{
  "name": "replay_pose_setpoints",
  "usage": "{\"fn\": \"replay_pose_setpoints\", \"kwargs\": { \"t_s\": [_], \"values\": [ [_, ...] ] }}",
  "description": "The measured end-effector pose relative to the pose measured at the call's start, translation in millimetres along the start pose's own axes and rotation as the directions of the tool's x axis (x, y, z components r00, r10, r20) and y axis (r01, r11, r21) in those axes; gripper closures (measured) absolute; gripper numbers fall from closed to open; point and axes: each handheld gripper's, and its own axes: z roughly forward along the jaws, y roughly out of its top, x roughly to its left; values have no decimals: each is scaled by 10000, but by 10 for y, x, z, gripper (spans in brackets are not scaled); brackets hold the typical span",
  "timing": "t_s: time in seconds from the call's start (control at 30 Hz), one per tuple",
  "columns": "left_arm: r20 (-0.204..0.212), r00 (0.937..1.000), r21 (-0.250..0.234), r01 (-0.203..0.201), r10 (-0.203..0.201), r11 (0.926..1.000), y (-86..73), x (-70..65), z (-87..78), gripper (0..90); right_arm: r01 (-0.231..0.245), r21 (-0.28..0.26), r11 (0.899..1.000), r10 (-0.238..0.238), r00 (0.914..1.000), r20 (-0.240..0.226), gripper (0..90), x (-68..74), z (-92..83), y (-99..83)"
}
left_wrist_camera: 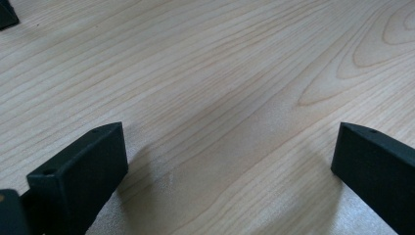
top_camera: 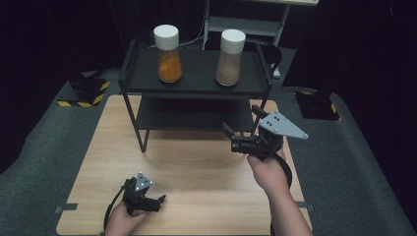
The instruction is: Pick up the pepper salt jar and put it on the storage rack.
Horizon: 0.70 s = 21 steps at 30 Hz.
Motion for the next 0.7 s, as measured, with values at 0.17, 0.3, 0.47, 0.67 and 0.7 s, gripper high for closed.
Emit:
{"fn": "replay_pose_setpoints", "kwargs": {
  "t_s": [0.17, 0.3, 0.47, 0.67, 0.7],
  "values": [
    [0, 10000, 8, -10, 10, 10000, 1, 1, -1, 4, -45, 132, 9999, 46, 10000, -31, 0, 4, -2, -66],
    [4, 10000, -6, 7, -7, 10000, -1, 0, 1, 4, -2, 280, 9996, 4, 10000, -74, 0, 10, 5, -134],
    [3, 10000, -7, 9, -9, 10000, -1, 0, 1, 4, -107, 468, 9988, 113, 9999, -129, 0, 11, 10, -256],
    [5, 10000, -5, 8, -8, 10000, -1, 0, 1, 3, -96, 647, 9979, 110, 9997, -213, 0, 24, 1, -385],
    [4, 10000, -5, 10, -10, 10000, -1, 0, 1, 3, -71, 741, 9972, 88, 9997, -224, 0, 31, 0, -431]
  ]
}}
